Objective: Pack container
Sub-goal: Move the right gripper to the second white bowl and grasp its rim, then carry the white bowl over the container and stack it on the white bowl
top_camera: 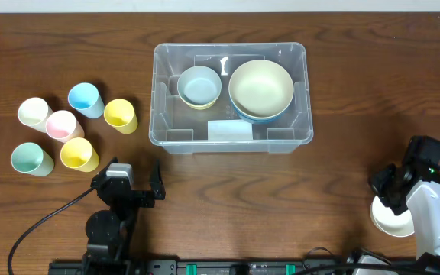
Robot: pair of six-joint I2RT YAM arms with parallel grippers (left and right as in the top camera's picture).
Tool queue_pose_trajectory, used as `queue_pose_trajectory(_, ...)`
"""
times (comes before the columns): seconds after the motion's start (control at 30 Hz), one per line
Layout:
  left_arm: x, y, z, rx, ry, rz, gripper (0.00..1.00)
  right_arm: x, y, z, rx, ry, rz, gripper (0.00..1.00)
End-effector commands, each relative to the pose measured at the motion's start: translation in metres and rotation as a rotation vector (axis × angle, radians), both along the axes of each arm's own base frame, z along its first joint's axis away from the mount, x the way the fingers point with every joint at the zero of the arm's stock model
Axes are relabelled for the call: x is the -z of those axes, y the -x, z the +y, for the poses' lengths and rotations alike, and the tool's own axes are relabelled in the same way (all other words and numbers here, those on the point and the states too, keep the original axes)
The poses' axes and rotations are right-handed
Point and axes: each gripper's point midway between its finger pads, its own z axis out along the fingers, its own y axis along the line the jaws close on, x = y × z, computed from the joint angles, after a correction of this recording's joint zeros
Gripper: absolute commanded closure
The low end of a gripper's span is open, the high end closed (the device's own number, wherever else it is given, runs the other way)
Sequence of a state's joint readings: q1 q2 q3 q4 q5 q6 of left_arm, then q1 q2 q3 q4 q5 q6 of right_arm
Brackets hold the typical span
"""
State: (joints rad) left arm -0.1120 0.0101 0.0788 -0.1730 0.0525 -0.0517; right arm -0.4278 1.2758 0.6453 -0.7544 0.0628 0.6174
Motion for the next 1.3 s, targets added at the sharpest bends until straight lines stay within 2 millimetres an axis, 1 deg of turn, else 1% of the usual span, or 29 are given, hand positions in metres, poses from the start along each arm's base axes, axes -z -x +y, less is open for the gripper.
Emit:
queue_pose_trajectory(0.0, 0.014, 0.001, 0.000, 0.003, -0.005, 0.042, 0.02, 0.005, 0.002, -0.002, 0.002, 0.001, 0.017, 0.99)
queue_pose_trajectory(0.1, 0.014, 0.001, 0.000, 0.003, -0.005, 0.042, 0.02, 0.006, -0.003, -0.004, -0.006, 0.011, -0.001, 0.99)
queue_pose_trajectory(0.2, 0.014, 0.001, 0.000, 0.003, -0.005, 0.042, 0.02, 0.001, -0.015, -0.008, -0.024, 0.027, -0.044, 0.99)
queue_pose_trajectory(0.3, 0.014, 0.001, 0.000, 0.003, -0.005, 0.042, 0.02, -0.015, -0.034, -0.009, -0.072, 0.019, -0.106, 0.99)
queue_pose_trajectory(0.37, 0.015, 0.001, 0.000, 0.003, -0.005, 0.042, 0.02, -0.032, -0.048, -0.008, -0.112, 0.011, -0.153, 0.99)
queue_pose_trajectory(0.47, 0.014, 0.001, 0.000, 0.003, -0.005, 0.042, 0.02, -0.074, -0.076, -0.005, -0.210, 0.009, -0.263, 0.99)
queue_pose_trajectory(0.57, 0.014, 0.001, 0.000, 0.003, -0.005, 0.042, 0.02, -0.132, -0.102, 0.006, -0.346, 0.017, -0.409, 0.99)
queue_pose_trajectory(0.6, 0.014, 0.001, 0.000, 0.003, -0.005, 0.042, 0.02, -0.153, -0.110, 0.013, -0.394, 0.020, -0.462, 0.99)
queue_pose_trajectory(0.67, 0.014, 0.001, 0.000, 0.003, -0.005, 0.042, 0.02, -0.191, -0.120, 0.027, -0.474, 0.026, -0.554, 0.99)
queue_pose_trajectory(0.77, 0.015, 0.001, 0.000, 0.003, -0.005, 0.042, 0.02, -0.249, -0.136, 0.063, -0.614, 0.025, -0.720, 0.99)
queue_pose_trajectory(0.8, 0.015, 0.001, 0.000, 0.003, -0.005, 0.042, 0.02, -0.263, -0.140, 0.076, -0.660, 0.031, -0.761, 0.99)
queue_pose_trajectory(0.87, 0.014, 0.001, 0.000, 0.003, -0.005, 0.042, 0.02, -0.288, -0.147, 0.105, -0.761, 0.044, -0.829, 0.99)
queue_pose_trajectory(0.93, 0.014, 0.001, 0.000, 0.003, -0.005, 0.042, 0.02, -0.304, -0.153, 0.141, -0.888, 0.050, -0.890, 0.99)
queue_pose_trajectory(1.0, 0.014, 0.001, 0.000, 0.003, -0.005, 0.042, 0.02, -0.312, -0.156, 0.174, -0.989, 0.059, -0.928, 0.99)
queue_pose_trajectory(1.03, 0.015, 0.001, 0.000, 0.003, -0.005, 0.042, 0.02, -0.312, -0.156, 0.189, -1.027, 0.062, -0.937, 0.99)
queue_pose_trajectory(1.07, 0.014, 0.001, 0.000, 0.003, -0.005, 0.042, 0.02, -0.312, -0.157, 0.208, -1.084, 0.067, -0.945, 0.99)
queue_pose_trajectory(1.17, 0.014, 0.001, 0.000, 0.003, -0.005, 0.042, 0.02, -0.305, -0.158, 0.256, -1.208, 0.080, -0.951, 0.99)
queue_pose_trajectory(1.23, 0.014, 0.001, 0.000, 0.003, -0.005, 0.042, 0.02, -0.296, -0.159, 0.289, -1.285, 0.085, -0.950, 0.99)
queue_pose_trajectory(1.27, 0.014, 0.001, 0.000, 0.003, -0.005, 0.042, 0.02, -0.291, -0.160, 0.303, -1.313, 0.086, -0.948, 0.99)
